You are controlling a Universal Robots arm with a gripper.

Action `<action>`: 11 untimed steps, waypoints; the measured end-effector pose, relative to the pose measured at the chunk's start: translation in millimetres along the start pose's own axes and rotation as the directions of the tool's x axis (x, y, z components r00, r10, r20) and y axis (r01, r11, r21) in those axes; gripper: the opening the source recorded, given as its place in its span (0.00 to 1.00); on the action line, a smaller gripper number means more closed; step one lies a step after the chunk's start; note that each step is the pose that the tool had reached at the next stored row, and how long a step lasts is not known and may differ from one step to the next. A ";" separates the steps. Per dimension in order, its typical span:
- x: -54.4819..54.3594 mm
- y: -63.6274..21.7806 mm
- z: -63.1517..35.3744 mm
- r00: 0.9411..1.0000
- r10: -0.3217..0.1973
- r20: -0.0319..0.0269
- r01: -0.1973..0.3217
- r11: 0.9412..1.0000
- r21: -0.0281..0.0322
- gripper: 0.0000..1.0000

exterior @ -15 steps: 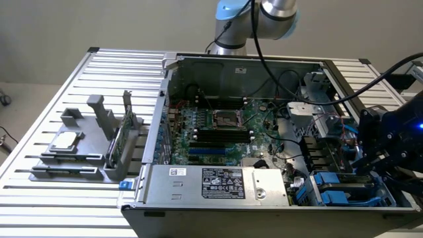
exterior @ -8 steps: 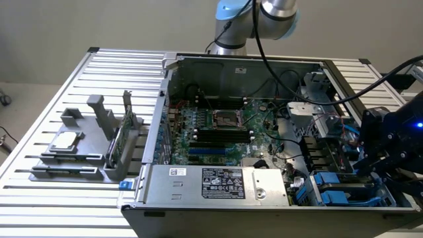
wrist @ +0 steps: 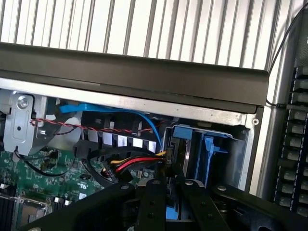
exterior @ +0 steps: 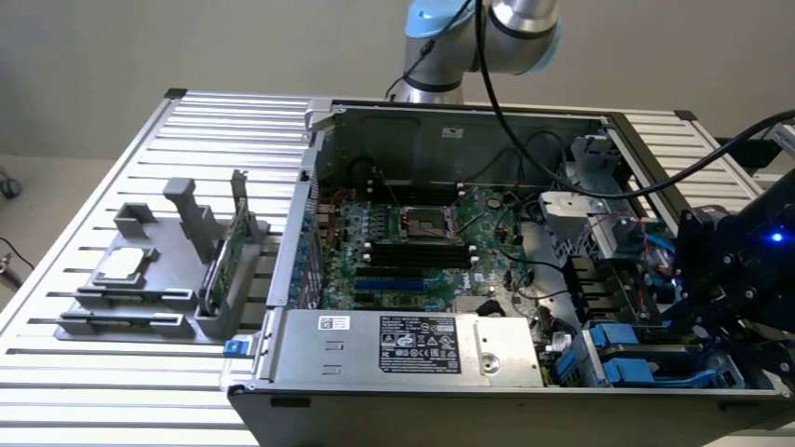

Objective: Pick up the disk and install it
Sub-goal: 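Insert the first disk wire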

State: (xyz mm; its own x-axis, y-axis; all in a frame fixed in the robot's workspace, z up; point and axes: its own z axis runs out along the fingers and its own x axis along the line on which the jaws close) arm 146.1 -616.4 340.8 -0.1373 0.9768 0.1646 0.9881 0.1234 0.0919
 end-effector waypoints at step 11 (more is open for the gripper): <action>0.9 -5.7 0.9 1.000 0.019 0.012 -0.019 1.000 -0.018 0.17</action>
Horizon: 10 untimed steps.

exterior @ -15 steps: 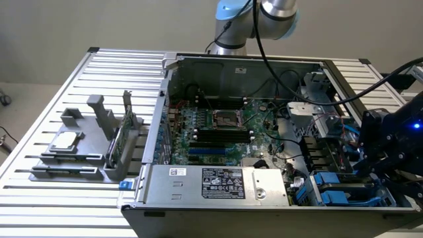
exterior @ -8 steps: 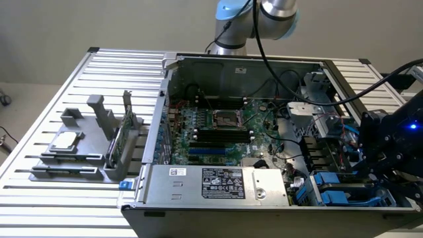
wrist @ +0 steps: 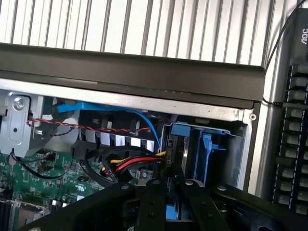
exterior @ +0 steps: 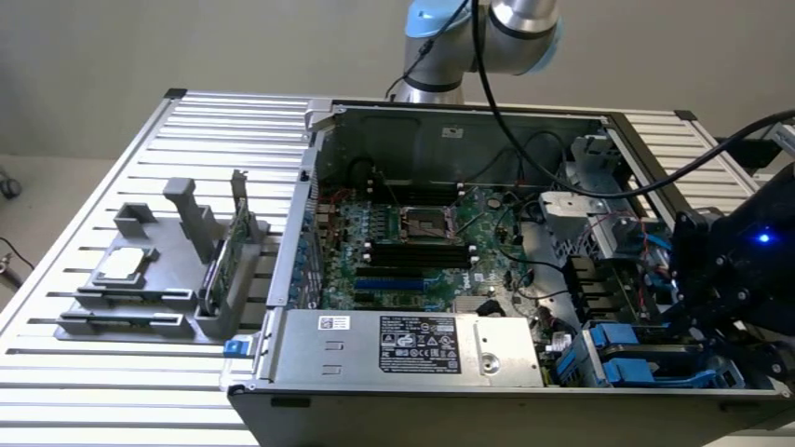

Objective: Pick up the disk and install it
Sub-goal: 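Insert the first disk wire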

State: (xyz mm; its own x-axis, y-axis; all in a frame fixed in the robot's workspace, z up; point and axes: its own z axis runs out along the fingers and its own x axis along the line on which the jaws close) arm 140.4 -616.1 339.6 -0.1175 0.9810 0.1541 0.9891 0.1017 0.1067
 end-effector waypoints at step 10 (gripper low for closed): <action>0.8 -0.8 0.7 0.999 0.046 0.009 -0.046 0.999 -0.020 0.17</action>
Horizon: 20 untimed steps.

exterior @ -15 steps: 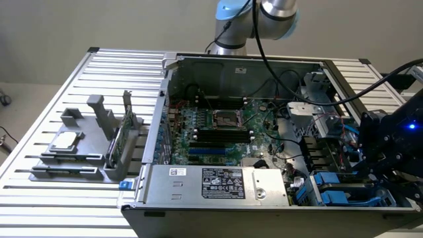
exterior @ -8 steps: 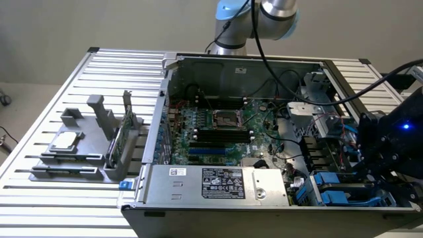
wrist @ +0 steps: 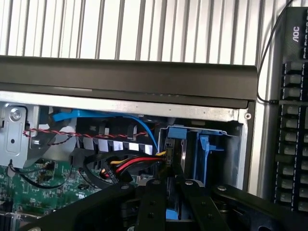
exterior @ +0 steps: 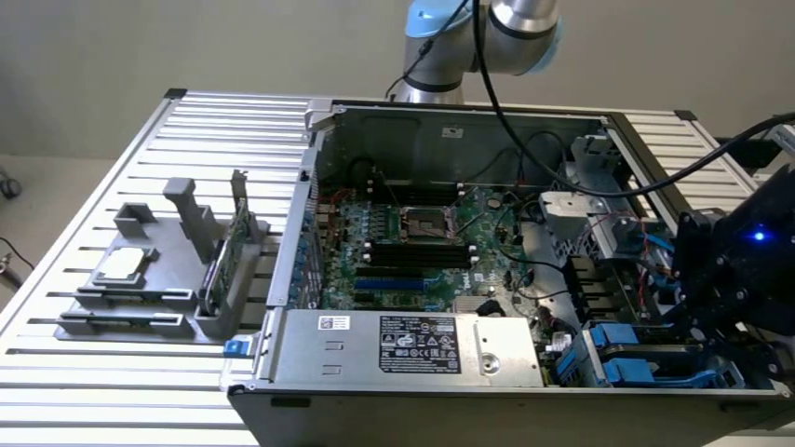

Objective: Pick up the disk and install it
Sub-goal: 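Insert the first disk wire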

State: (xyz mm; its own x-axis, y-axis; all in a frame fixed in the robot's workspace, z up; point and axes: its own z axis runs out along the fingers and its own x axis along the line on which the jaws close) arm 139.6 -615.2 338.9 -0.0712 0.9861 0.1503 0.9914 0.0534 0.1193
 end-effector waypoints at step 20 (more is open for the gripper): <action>4.8 -6.4 1.7 1.000 0.011 0.016 -0.011 1.000 -0.025 0.17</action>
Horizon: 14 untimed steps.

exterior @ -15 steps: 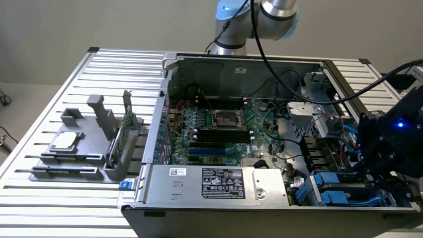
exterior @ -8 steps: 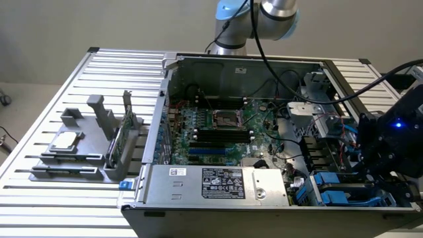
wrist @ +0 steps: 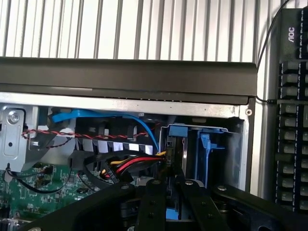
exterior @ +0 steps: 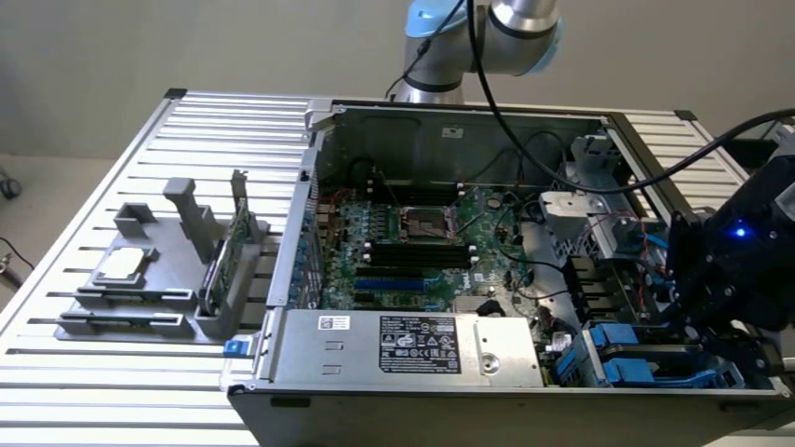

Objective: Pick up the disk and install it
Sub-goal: 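Insert the first disk wire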

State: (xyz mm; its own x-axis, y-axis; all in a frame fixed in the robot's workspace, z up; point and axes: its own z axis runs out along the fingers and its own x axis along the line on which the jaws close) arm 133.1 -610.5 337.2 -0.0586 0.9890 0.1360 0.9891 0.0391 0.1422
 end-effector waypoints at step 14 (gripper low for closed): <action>0.6 -1.1 1.0 1.000 0.009 0.011 -0.009 1.000 -0.010 0.17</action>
State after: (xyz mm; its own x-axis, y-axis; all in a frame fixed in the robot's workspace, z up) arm 132.1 -609.9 336.1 -0.0485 0.9907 0.1268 0.9882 0.0291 0.1506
